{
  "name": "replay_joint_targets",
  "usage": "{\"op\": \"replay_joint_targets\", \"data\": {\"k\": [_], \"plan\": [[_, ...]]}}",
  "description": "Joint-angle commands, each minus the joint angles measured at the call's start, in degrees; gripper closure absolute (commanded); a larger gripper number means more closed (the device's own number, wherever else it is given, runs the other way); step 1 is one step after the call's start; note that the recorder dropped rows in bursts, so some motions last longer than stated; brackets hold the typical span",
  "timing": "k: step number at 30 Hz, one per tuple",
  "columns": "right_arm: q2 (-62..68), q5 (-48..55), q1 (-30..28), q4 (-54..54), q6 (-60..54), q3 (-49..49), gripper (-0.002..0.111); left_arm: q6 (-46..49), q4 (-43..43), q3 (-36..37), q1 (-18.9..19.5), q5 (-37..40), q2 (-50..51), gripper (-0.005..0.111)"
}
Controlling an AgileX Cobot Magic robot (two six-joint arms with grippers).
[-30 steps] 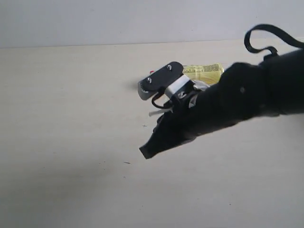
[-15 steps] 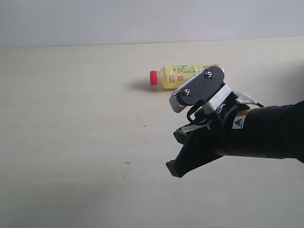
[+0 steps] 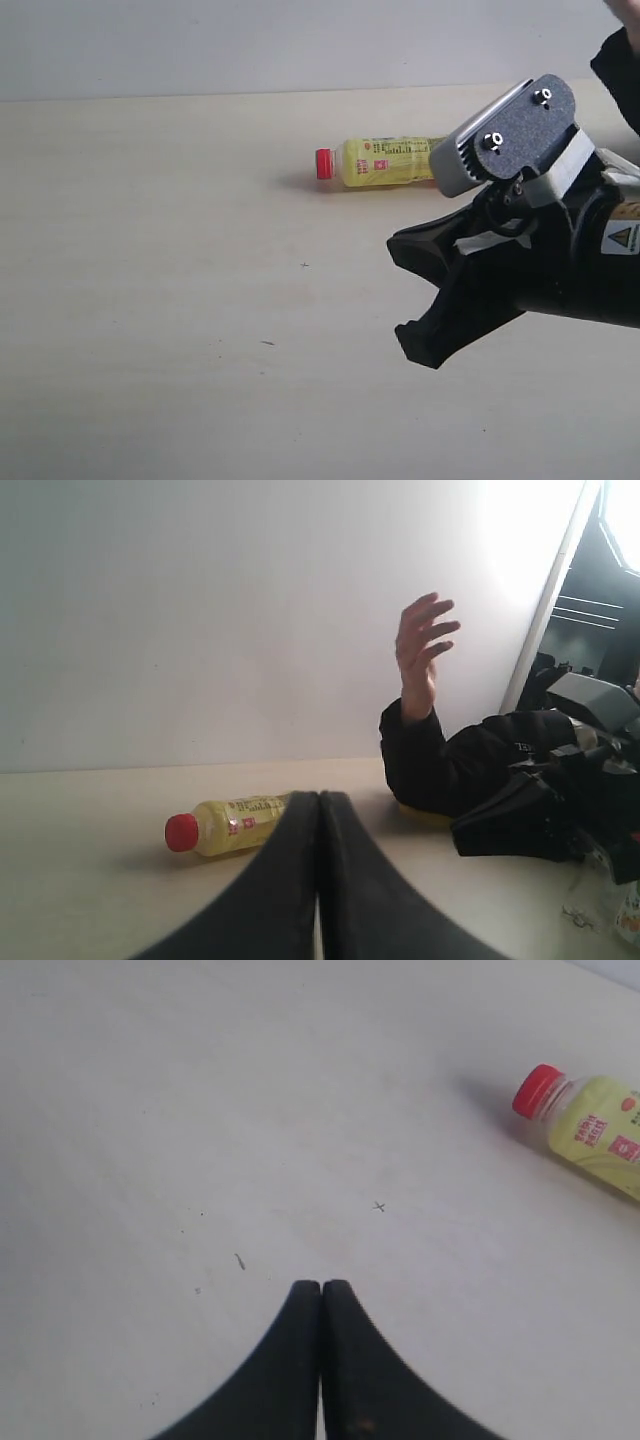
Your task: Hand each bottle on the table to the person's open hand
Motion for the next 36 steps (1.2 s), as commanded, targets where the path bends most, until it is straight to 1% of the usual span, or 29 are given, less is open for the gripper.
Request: {"op": "replay_joint_targets", "data": {"k": [1,4,7,12,14,18,22,25,27,30,32,36], "plan": [[0.4,-0.2,0.2,-0.6,-0.2,0.3,0.108,-0.2,0.2,0.2,0.0,-0.2,-0.3,0.107],[0.6,-0.4,0.2,-0.6,-0.2,0.1,0.108,-0.2,0.2,0.2,0.0,-0.2,-0.3,0.107],[0.8,0.4,0.2,-0.6,-0.2,-2.7,0.108,-0.2,0.2,0.2,0.0,-0.2,-0.3,0.107],[2.9,5.5,0.2,-1.3,-0.2,-11.4,0.108,-0.2,0.2,0.2,0.0,-0.2,-0.3,0.107],[4.7,9.1,-0.1,-4.1,0.0,-16.2,0.108,-0.2,0.2,0.2,0.0,-0.2,-0.3,0.107],[9.4,19.5,-2.5,-14.8,6.9,-26.5,0.108,-0.2,0.2,0.2,0.0,-0.2,-0.3,0.107],[15.0,31.8,-6.1,-30.3,18.1,-35.9,0.108,-0.2,0.2,0.2,0.0,-0.2,-0.3,0.107],[19.0,40.8,-7.9,-36.2,19.4,-41.7,0.108,-0.2,0.2,0.2,0.0,-0.2,-0.3,0.107],[21.4,45.6,-8.5,-39.1,19.1,-44.8,0.108,-0.2,0.2,0.2,0.0,-0.2,-0.3,0.107],[24.9,49.2,-8.6,-45.2,15.9,-48.0,0.108,-0.2,0.2,0.2,0.0,-0.2,-0.3,0.107],[26.8,50.8,-8.6,-47.2,11.2,-49.1,0.108,-0.2,0.2,0.2,0.0,-0.2,-0.3,0.107],[31.2,54.0,-8.6,-48.1,-1.8,-51.1,0.108,-0.2,0.2,0.2,0.0,-0.2,-0.3,0.107]]}}
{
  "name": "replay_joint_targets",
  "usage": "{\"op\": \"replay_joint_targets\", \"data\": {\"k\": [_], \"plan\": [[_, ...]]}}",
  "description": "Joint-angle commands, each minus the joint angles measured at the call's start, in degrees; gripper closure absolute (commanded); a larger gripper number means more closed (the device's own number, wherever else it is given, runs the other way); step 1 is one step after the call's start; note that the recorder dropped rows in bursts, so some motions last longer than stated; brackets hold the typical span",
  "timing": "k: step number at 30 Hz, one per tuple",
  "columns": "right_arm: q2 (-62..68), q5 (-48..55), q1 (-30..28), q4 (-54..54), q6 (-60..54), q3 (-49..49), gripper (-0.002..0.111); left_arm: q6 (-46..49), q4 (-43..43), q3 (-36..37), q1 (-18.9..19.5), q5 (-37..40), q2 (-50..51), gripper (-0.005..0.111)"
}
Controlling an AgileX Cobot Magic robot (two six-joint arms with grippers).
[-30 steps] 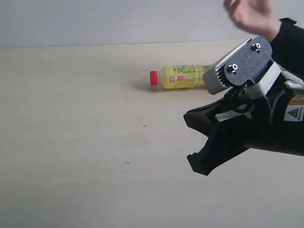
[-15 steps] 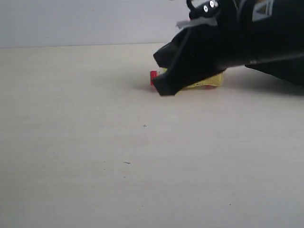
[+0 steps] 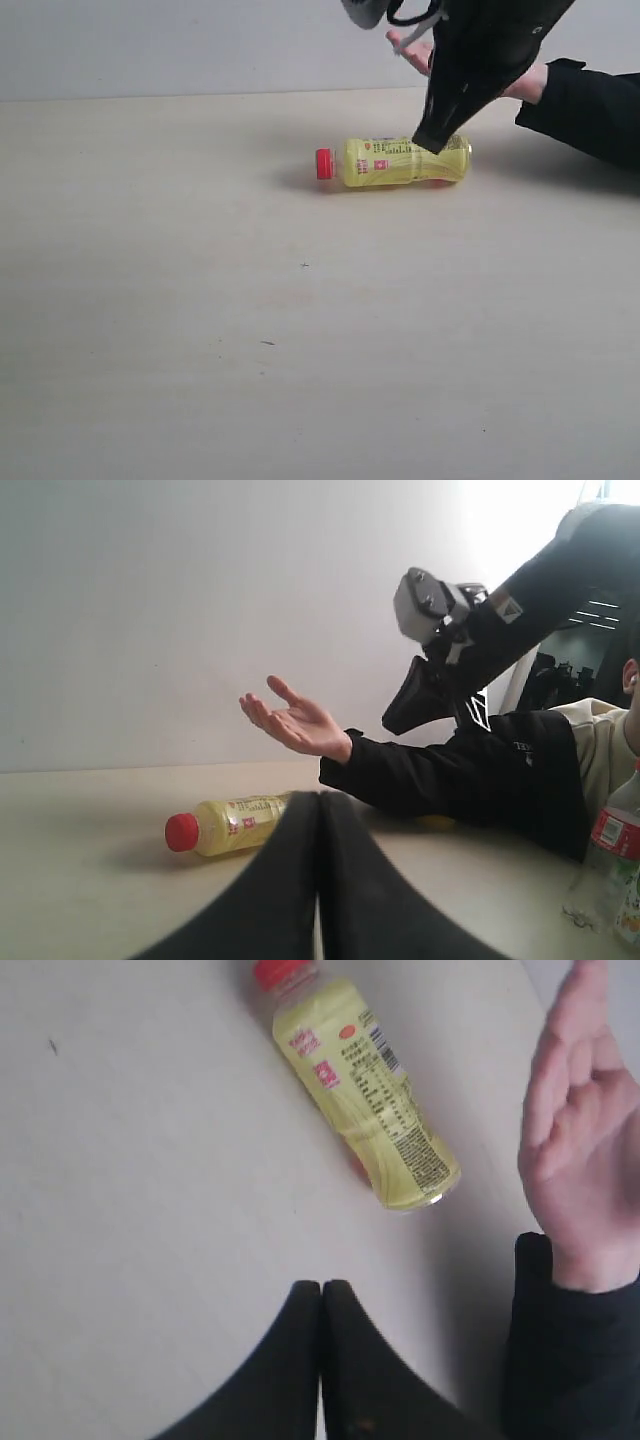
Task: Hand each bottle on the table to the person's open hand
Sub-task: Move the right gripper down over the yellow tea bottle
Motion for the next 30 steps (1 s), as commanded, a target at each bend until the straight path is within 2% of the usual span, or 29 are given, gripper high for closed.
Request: {"op": "replay_joint_targets", "data": {"k": [1,6,12,18,22,30], "plan": [[4.6,3.6,-0.3,-1.5,-14.9,-2.5,0.108,-0.2,0.2,0.2,0.0,-0.2,-0.3,0.107],[9.2,3.1,-0.6,-1.4,-24.3,-4.5,0.108,-0.2,0.2,0.2,0.0,-0.2,-0.3,0.107],[14.5,2.7,-3.9,-0.1,-27.7,-7.9,0.108,-0.2,0.2,0.2,0.0,-0.2,-0.3,0.107],[18.4,2.2,-10.7,13.3,-38.0,-12.8,0.108,-0.2,0.2,0.2,0.0,-0.2,-0.3,0.107],[21.5,1.9,-12.8,19.0,-45.6,-15.5,0.108,-0.2,0.2,0.2,0.0,-0.2,-0.3,0.107],[28.1,-0.7,-12.8,18.6,-47.0,-21.0,0.108,-0.2,0.2,0.2,0.0,-0.2,-0.3,0.107]]}}
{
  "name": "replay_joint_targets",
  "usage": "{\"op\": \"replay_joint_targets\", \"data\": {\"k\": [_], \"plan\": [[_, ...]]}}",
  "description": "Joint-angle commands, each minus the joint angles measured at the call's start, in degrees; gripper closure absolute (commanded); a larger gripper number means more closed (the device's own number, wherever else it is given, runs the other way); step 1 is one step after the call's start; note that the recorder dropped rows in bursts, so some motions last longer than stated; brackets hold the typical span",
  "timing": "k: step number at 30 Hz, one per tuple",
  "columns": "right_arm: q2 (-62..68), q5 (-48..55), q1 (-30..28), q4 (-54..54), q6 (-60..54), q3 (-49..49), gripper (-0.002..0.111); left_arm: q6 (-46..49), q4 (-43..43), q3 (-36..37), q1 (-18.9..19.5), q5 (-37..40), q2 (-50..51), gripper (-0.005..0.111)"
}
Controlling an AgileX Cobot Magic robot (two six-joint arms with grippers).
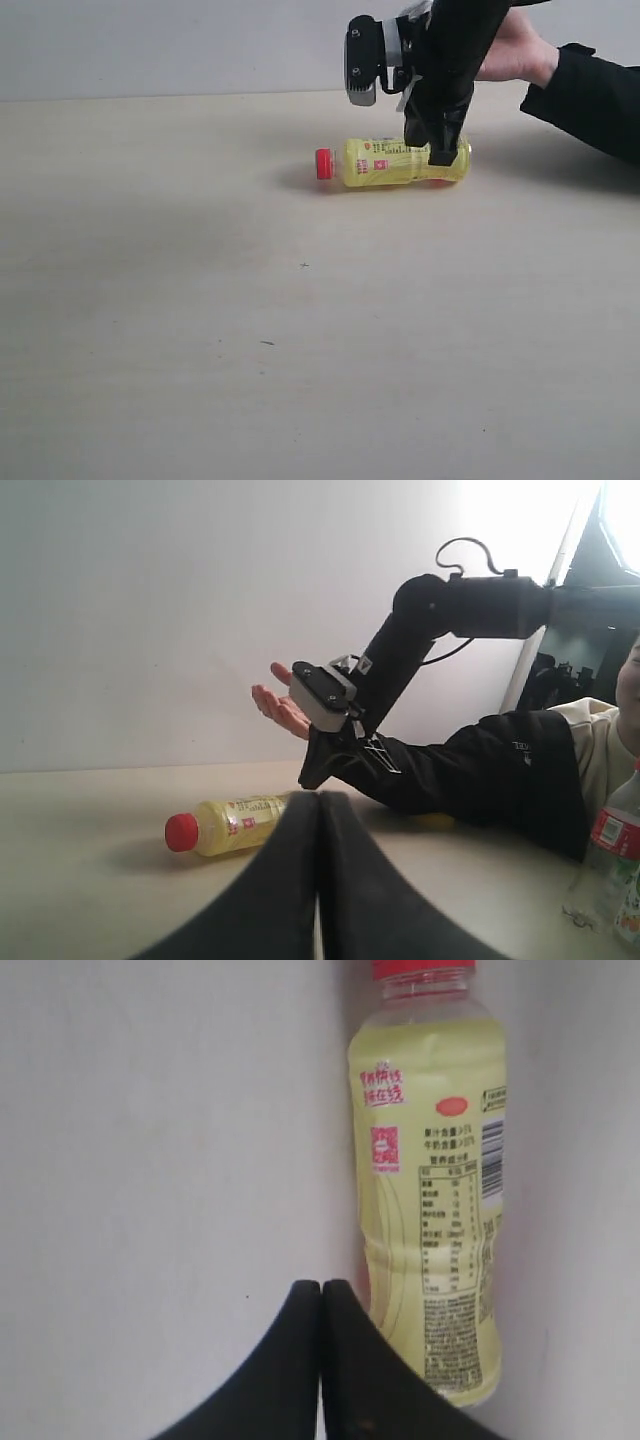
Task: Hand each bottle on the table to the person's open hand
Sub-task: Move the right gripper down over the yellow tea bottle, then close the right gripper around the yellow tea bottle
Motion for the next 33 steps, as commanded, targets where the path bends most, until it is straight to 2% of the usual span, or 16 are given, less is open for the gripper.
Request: {"op": "replay_joint_targets", "data": {"k": [1,4,8,10,15,20,28,33], "plan": [[1.8,-3.7,-0.1,1.0,-0.9,-2.1,0.107,-0.2,0.2,0.2,0.0,-0.2,-0.3,0.107],[1.8,-7.0,-0.1,1.0,0.5,-2.1,0.093,-0.2,0.2,0.2,0.0,-0.2,-0.3,0.107],[2.4,-10.3,-0.1,1.0,0.5,-2.1,0.058,-0.2,0.2,0.2,0.0,-0.2,-0.3,0.107],[2.6,-12.4,-0.1,1.0,1.4,-2.1,0.048,-0.2,0.2,0.2,0.0,-0.2,-0.3,0.107],[2.7,-12.0,-0.1,2.1,4.3,-2.1,0.042,-0.2,0.2,0.2,0.0,-0.2,-0.3,0.107],[4.6,-13.0,-0.1,1.0,4.1,-2.1,0.028,-0.2,0.2,0.2,0.0,-0.2,-0.3,0.107],[8.1,-13.4,0.1,-8.2,4.1,-2.1,0.027,-0.2,0.2,0.2,0.0,-0.2,-0.3,0.107],[8.7,-16.5,0.1,-9.9,4.2,-2.1,0.027,-0.2,0.2,0.2,0.0,-0.2,-0.3,0.107]]}}
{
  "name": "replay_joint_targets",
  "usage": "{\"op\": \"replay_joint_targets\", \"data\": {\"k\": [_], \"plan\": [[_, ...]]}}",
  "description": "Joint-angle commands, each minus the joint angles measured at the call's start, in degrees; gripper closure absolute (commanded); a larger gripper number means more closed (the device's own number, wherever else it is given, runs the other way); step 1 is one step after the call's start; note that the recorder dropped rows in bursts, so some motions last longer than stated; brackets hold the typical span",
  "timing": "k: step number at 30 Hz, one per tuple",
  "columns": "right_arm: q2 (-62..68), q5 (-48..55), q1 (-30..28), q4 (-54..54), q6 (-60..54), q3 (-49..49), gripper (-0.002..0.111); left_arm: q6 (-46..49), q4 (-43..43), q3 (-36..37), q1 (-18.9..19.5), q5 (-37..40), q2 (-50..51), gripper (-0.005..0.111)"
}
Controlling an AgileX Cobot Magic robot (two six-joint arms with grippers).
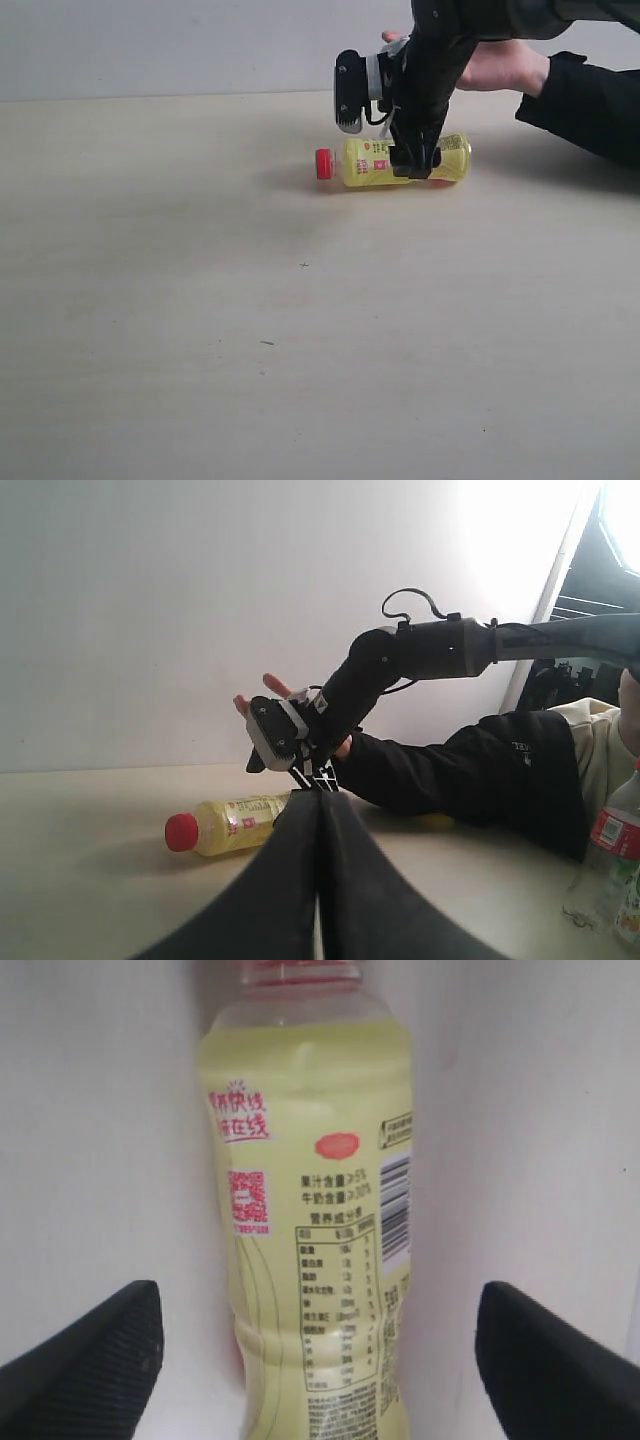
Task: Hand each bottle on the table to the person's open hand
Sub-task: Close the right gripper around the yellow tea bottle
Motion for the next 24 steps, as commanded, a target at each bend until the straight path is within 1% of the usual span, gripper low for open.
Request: {"op": "replay_joint_targets", "data": {"k": [1,5,16,24], "plan": [[0.2,-3.3,0.1,-1.5,0.3,-0.4,0.027,-0.2,0.2,0.2,0.0,-0.2,-0.3,0.107],[0.2,-5.4,0.1,-1.5,0.2,-0.4,0.027,-0.2,0.2,0.2,0.0,-0.2,-0.3,0.107],[3.6,-5.5,0.1,-2.9,0.2,-0.4,0.027,-0.2,0.2,0.2,0.0,-0.2,-0.3,0.107],[4.6,-9.4,0.1,-3.3,0.4,-0.4,0.027,-0.2,0.2,0.2,0.0,-0.2,-0.3,0.107]]}}
